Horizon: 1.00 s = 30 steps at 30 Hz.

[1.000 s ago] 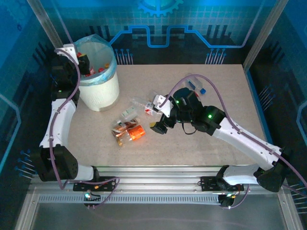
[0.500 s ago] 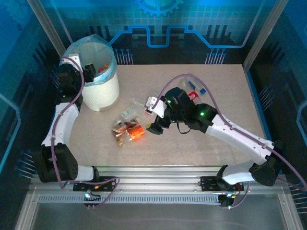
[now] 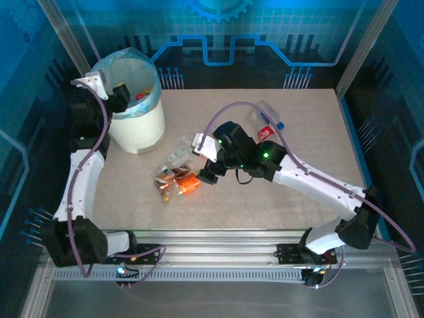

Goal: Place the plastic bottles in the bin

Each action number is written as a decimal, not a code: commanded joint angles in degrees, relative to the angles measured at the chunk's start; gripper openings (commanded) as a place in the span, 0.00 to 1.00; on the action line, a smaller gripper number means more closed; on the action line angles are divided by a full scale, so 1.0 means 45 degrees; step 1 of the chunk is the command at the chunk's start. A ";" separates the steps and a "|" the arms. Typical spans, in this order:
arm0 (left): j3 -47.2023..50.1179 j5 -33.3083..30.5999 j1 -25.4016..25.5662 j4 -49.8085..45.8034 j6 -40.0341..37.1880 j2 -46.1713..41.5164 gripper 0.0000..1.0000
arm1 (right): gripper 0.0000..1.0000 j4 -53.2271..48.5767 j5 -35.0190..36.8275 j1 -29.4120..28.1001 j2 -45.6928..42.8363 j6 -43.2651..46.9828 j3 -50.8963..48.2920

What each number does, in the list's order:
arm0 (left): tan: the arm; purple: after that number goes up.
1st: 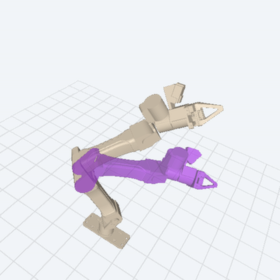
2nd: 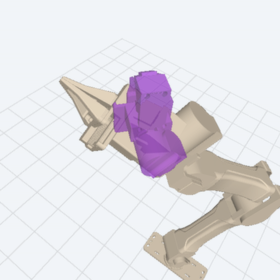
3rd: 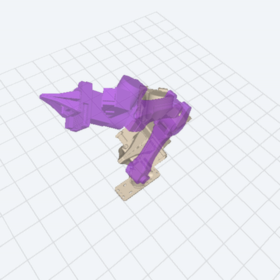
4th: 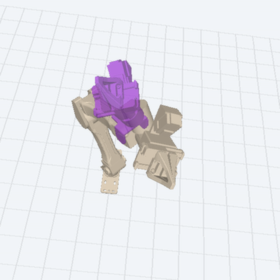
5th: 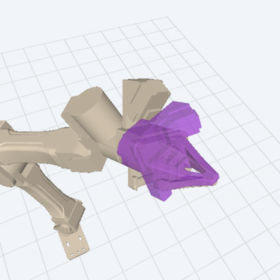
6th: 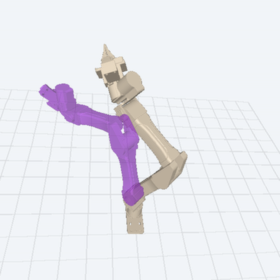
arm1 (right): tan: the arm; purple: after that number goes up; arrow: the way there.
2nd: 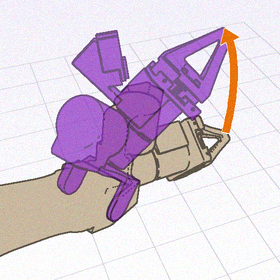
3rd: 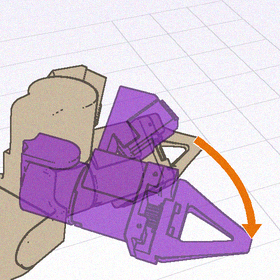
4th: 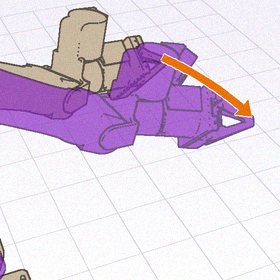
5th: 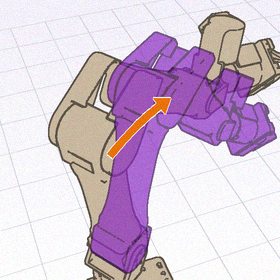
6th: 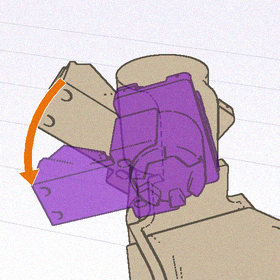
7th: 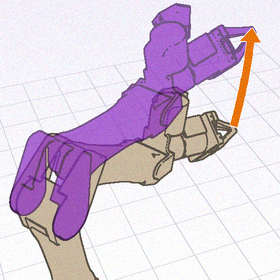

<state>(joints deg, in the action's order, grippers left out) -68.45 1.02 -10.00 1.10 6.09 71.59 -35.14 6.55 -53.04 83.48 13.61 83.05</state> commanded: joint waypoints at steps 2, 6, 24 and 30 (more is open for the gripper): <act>-0.0820 0.0532 0.0338 -0.0442 0.0335 -0.1252 0.65 | 1.00 -0.1391 0.0216 0.1517 0.0657 -0.1939 0.1343; -0.1013 0.0495 0.1583 -0.0991 -0.0239 -0.1963 0.65 | 1.00 -0.2352 -0.0437 0.3519 0.1309 -0.2844 0.2113; 0.1837 0.0279 0.9595 -0.2599 0.1299 -0.1983 0.66 | 1.00 0.1049 0.0089 0.9146 0.5103 -0.2386 0.1098; 0.2635 0.0165 1.0440 -0.2255 0.2470 -0.1507 0.67 | 0.87 0.0889 -0.0364 0.9720 0.6739 -0.2440 0.1586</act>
<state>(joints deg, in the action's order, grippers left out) -57.52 2.24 35.94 -10.81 12.73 64.31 -31.86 5.96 -10.33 111.22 2.31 88.29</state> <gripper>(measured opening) 0.664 0.911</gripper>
